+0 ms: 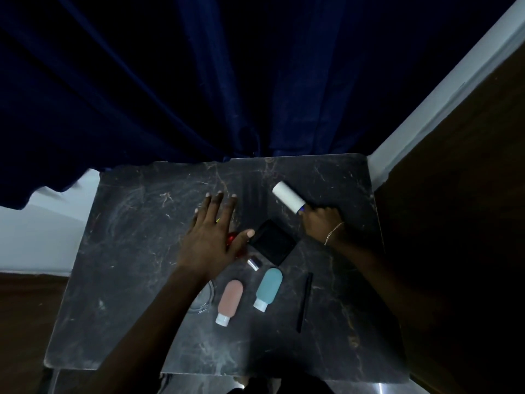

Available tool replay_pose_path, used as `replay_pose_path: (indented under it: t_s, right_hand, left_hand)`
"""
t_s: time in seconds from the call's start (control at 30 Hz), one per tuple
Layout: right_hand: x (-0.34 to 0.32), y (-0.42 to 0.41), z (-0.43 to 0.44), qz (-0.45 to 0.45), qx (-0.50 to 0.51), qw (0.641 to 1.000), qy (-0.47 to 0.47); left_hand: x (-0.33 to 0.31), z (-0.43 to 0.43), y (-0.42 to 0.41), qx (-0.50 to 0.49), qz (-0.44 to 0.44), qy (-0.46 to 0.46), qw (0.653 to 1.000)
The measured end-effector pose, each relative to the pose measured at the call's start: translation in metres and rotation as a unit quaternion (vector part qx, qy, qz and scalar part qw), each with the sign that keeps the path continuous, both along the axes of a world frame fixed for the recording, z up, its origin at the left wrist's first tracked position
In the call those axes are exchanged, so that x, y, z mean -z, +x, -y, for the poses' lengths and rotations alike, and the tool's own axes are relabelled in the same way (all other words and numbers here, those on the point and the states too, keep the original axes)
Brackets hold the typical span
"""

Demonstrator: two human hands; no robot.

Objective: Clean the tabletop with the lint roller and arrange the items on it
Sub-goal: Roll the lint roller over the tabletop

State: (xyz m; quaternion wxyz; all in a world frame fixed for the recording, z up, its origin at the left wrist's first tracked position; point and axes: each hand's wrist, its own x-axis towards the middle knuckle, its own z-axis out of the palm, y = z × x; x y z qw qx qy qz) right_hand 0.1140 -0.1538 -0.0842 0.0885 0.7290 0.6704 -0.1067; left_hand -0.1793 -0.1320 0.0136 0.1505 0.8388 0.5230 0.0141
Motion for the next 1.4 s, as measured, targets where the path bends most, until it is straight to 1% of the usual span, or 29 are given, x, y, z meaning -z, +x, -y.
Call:
replay_pose_path:
  t_s: [0.07, 0.13, 0.23, 0.33, 0.43, 0.5, 0.6, 0.7, 0.8, 0.9, 0.93, 1.0, 1.07, 1.17, 1.27, 1.4]
  right_hand:
    - [-0.001, 0.014, -0.006, -0.029, 0.094, 0.995, 0.012]
    - [-0.003, 0.037, -0.011, -0.055, 0.183, 0.981, 0.026]
    - [-0.001, 0.074, -0.011, -0.066, 0.274, 0.959, 0.038]
    - [-0.001, 0.104, -0.005, -0.063, 0.329, 0.941, 0.048]
    - [-0.003, 0.109, -0.003, -0.058, 0.339, 0.938, 0.051]
    - [-0.005, 0.1, -0.006, -0.054, 0.326, 0.943, 0.03]
    - [-0.01, 0.077, -0.01, -0.056, 0.27, 0.961, 0.018]
    - [-0.013, 0.043, -0.012, -0.043, 0.185, 0.982, 0.007]
    - [-0.01, 0.005, -0.013, -0.012, 0.058, 0.998, -0.013]
    - [-0.003, -0.023, -0.008, 0.005, -0.059, 0.998, -0.024]
    - [-0.001, -0.029, -0.006, 0.007, -0.082, 0.996, -0.028]
    - [0.001, -0.033, -0.004, 0.008, -0.093, 0.995, -0.028]
    - [-0.001, -0.029, -0.004, 0.0, -0.059, 0.998, -0.019]
    - [-0.005, -0.01, -0.011, -0.026, 0.05, 0.998, -0.004]
    - [-0.008, 0.021, -0.016, -0.048, 0.155, 0.987, 0.014]
    - [-0.009, 0.066, -0.012, -0.047, 0.252, 0.966, 0.037]
  left_hand:
    - [0.0, -0.001, 0.0, 0.0, -0.005, 0.001, 1.0]
    - [0.0, -0.002, 0.0, -0.002, -0.009, 0.006, 1.0]
    - [-0.001, -0.002, -0.004, -0.005, -0.009, 0.007, 1.0]
    - [-0.004, 0.0, -0.006, -0.012, -0.009, 0.004, 1.0]
    - [-0.006, 0.003, -0.004, -0.017, -0.018, -0.006, 1.0]
    - [-0.006, 0.006, -0.002, -0.015, -0.021, -0.02, 0.999]
    - [-0.007, 0.009, 0.002, -0.008, -0.025, -0.03, 0.999]
    - [-0.008, 0.01, 0.004, -0.004, -0.026, -0.027, 0.999]
    - [-0.008, 0.011, 0.003, -0.003, -0.027, -0.02, 0.999]
    - [-0.007, 0.013, -0.002, -0.005, -0.032, -0.017, 0.999]
    - [-0.007, 0.014, -0.004, -0.007, -0.032, -0.019, 0.999]
    - [-0.006, 0.014, -0.007, -0.009, -0.035, -0.019, 0.999]
    - [-0.005, 0.015, -0.01, -0.011, -0.036, -0.015, 0.999]
    - [-0.004, 0.016, -0.011, -0.011, -0.038, -0.006, 0.999]
    - [-0.004, 0.016, -0.012, -0.012, -0.04, -0.001, 0.999]
    - [-0.006, 0.018, -0.011, -0.013, -0.032, -0.009, 0.999]
